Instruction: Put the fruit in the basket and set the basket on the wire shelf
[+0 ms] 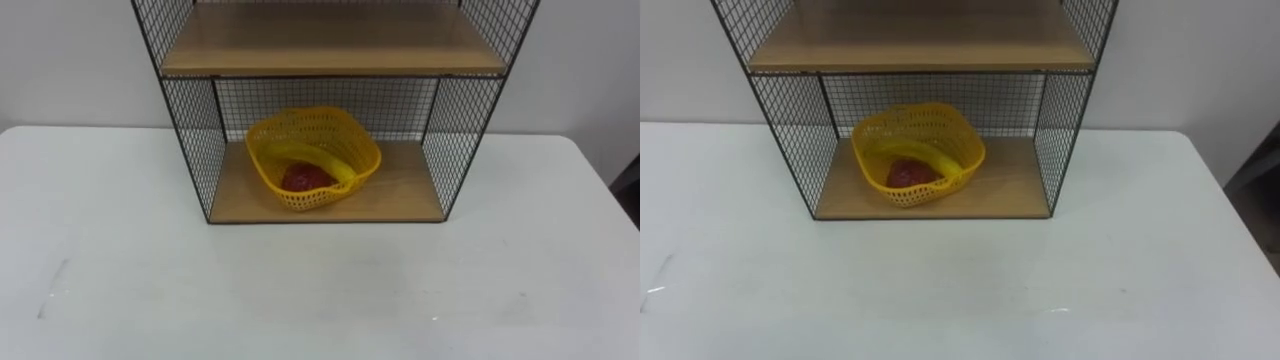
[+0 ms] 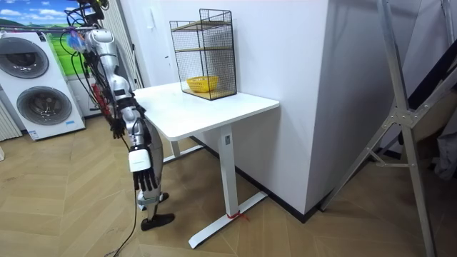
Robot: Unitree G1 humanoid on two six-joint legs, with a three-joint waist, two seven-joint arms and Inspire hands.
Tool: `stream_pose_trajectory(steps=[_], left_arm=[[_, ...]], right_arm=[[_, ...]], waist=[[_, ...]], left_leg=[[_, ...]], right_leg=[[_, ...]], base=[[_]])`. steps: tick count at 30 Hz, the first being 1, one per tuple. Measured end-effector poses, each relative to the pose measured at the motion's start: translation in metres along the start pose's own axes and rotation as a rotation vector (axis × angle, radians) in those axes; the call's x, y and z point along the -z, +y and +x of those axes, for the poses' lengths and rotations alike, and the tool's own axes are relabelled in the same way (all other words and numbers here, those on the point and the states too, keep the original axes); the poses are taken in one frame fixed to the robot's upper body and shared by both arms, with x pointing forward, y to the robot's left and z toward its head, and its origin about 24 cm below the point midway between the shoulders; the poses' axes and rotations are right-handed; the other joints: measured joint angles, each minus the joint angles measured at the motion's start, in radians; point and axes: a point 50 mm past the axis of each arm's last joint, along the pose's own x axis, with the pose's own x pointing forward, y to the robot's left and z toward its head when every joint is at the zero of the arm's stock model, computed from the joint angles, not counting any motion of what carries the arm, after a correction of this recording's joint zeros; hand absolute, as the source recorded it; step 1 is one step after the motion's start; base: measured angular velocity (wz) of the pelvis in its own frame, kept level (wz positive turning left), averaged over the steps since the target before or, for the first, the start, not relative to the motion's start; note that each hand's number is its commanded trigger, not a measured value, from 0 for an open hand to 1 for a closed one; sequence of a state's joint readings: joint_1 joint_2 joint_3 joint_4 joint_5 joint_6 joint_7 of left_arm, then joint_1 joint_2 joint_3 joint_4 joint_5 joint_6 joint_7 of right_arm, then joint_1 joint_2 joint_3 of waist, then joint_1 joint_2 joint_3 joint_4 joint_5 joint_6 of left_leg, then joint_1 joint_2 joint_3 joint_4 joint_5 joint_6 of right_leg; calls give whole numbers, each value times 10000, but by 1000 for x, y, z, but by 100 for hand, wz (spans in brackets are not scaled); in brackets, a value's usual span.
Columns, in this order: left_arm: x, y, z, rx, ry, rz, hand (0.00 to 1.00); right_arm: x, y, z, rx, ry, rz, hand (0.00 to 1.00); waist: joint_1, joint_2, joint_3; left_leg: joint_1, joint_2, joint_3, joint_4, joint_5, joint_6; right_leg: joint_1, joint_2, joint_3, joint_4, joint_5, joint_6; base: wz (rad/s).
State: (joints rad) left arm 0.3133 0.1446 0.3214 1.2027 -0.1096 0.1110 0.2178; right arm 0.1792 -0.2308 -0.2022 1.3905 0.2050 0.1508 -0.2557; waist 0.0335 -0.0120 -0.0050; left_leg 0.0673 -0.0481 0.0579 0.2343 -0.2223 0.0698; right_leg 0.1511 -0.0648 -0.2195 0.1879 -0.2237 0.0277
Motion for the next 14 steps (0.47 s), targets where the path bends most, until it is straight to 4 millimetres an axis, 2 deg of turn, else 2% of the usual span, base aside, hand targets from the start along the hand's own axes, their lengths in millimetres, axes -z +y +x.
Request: stream_pose_trajectory(steps=[3, 10, 14], left_arm=[[-4, -8, -1, 404, -43, 835, 0], [4, -22, -4, 1094, 495, 2034, 0], [6, -25, -5, 1326, 613, 2244, 0]], right_arm=[[-2, 6, -1, -431, -146, -1233, 0], [-4, 26, -6, -1189, -382, -3552, 0], [-1, 32, -8, -1658, -230, -4002, 0]], waist=[[6, 4, 23], [4, -50, 38], [9, -84, 54]], left_leg=[[38, 11, 45, -9, 0, 0], [148, 20, 108, -23, -1, 0], [144, 21, 107, -21, 0, 0]], right_leg=[[2, 1, 47, 3, 6, -4], [85, 13, 120, 3, 8, -1], [83, 13, 120, 3, 9, -1]], base=[[-5], [-1], [0]])
